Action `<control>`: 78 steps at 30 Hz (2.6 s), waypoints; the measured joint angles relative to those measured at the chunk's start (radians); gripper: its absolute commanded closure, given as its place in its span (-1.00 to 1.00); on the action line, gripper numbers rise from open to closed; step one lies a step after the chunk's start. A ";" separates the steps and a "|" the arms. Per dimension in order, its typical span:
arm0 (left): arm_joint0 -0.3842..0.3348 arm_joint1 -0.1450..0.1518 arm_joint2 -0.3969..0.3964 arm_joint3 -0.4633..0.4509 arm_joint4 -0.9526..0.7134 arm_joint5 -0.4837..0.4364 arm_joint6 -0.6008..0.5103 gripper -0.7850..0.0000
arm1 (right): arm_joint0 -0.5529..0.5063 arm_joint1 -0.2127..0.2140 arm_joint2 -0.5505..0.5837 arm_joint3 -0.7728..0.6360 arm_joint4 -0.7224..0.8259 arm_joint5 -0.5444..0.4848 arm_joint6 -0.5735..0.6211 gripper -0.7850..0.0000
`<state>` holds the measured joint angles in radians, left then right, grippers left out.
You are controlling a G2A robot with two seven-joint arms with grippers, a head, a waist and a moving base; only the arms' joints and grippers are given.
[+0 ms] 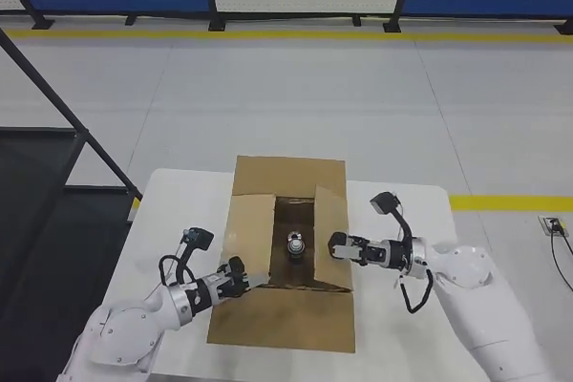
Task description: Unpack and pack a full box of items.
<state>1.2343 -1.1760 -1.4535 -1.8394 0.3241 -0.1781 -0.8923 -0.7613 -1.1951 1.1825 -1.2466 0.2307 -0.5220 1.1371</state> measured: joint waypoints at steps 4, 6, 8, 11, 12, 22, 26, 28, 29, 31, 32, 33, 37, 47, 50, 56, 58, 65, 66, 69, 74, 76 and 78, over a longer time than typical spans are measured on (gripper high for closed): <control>0.004 0.001 0.012 -0.005 -0.003 0.007 0.020 -1.00 | 0.028 -0.012 -0.067 0.001 -0.088 0.013 -0.061 -1.00; 0.002 0.002 0.021 -0.002 -0.001 0.012 0.018 -1.00 | 0.044 -0.018 -0.093 0.006 -0.137 0.008 -0.093 -1.00; 0.000 0.004 0.029 0.001 0.003 0.015 0.017 -1.00 | 0.054 -0.021 -0.109 0.011 -0.174 0.013 -0.122 -1.00; -0.004 0.006 0.040 0.013 0.007 0.021 0.009 -1.00 | 0.065 -0.026 -0.130 0.016 -0.216 0.030 -0.161 -1.00; -0.007 0.006 0.045 0.019 0.009 0.022 0.005 -1.00 | 0.068 -0.027 -0.137 0.018 -0.223 0.032 -0.170 -1.00; -0.021 0.011 0.071 0.044 0.007 0.022 0.023 -1.00 | 0.083 -0.031 -0.152 0.045 -0.239 0.036 -0.209 -1.00; -0.025 0.013 0.073 0.045 0.002 0.028 0.025 -1.00 | 0.083 -0.031 -0.158 0.043 -0.234 0.033 -0.199 -1.00; -0.030 0.014 0.075 0.049 -0.002 0.038 0.026 -1.00 | 0.087 -0.032 -0.167 0.041 -0.236 0.036 -0.191 -1.00; -0.033 0.014 0.076 0.052 -0.004 0.046 0.028 -1.00 | 0.088 -0.033 -0.170 0.041 -0.235 0.037 -0.189 -1.00; -0.043 0.014 0.080 0.059 -0.003 0.076 0.042 -1.00 | 0.092 -0.035 -0.176 0.042 -0.234 0.038 -0.190 -1.00; -0.047 0.014 0.083 0.062 -0.004 0.086 0.046 -1.00 | 0.095 -0.035 -0.179 0.043 -0.234 0.040 -0.192 -1.00; -0.052 0.013 0.087 0.066 -0.009 0.096 0.049 -1.00 | 0.098 -0.037 -0.183 0.045 -0.234 0.041 -0.194 -1.00; -0.066 0.014 0.094 0.076 -0.022 0.112 0.047 -1.00 | 0.110 -0.041 -0.197 0.055 -0.233 0.050 -0.196 -1.00; -0.036 0.026 0.035 0.033 -0.123 0.050 0.030 -1.00 | 0.103 -0.030 -0.138 0.026 -0.159 0.010 -0.211 -1.00; -0.016 0.032 -0.011 0.002 -0.187 0.022 0.017 -1.00 | 0.091 -0.021 -0.098 0.001 -0.140 0.002 -0.225 -1.00; 0.035 0.047 -0.126 -0.054 -0.321 -0.037 -0.014 -1.00 | 0.045 0.002 -0.005 -0.047 -0.094 -0.020 -0.242 -1.00; 0.052 0.053 -0.176 -0.062 -0.362 -0.053 -0.027 -1.00 | 0.007 0.013 0.043 -0.085 -0.093 -0.026 -0.268 -1.00; 0.097 0.075 -0.299 -0.052 -0.576 -0.074 -0.220 -1.00 | -0.138 0.041 0.187 -0.186 0.004 0.014 -0.318 -1.00; 0.095 0.078 -0.307 -0.049 -0.597 -0.070 -0.265 -1.00 | -0.140 0.041 0.189 -0.187 0.010 0.016 -0.314 -1.00; 0.094 0.079 -0.308 -0.049 -0.582 -0.069 -0.271 -1.00 | -0.136 0.041 0.186 -0.185 0.004 0.015 -0.314 -1.00; 0.094 0.079 -0.308 -0.049 -0.581 -0.069 -0.268 -1.00 | -0.136 0.041 0.186 -0.185 0.004 0.014 -0.315 -1.00; 0.094 0.079 -0.308 -0.049 -0.581 -0.069 -0.268 -1.00 | -0.136 0.041 0.186 -0.185 0.004 0.014 -0.315 -1.00; 0.094 0.079 -0.307 -0.050 -0.582 -0.069 -0.268 -1.00 | -0.136 0.041 0.186 -0.185 0.004 0.015 -0.315 -1.00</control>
<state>1.3288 -1.0972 -1.7608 -1.8891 -0.2575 -0.2470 -1.1603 -0.8974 -1.1541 1.3687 -1.4315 0.2347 -0.5073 0.8220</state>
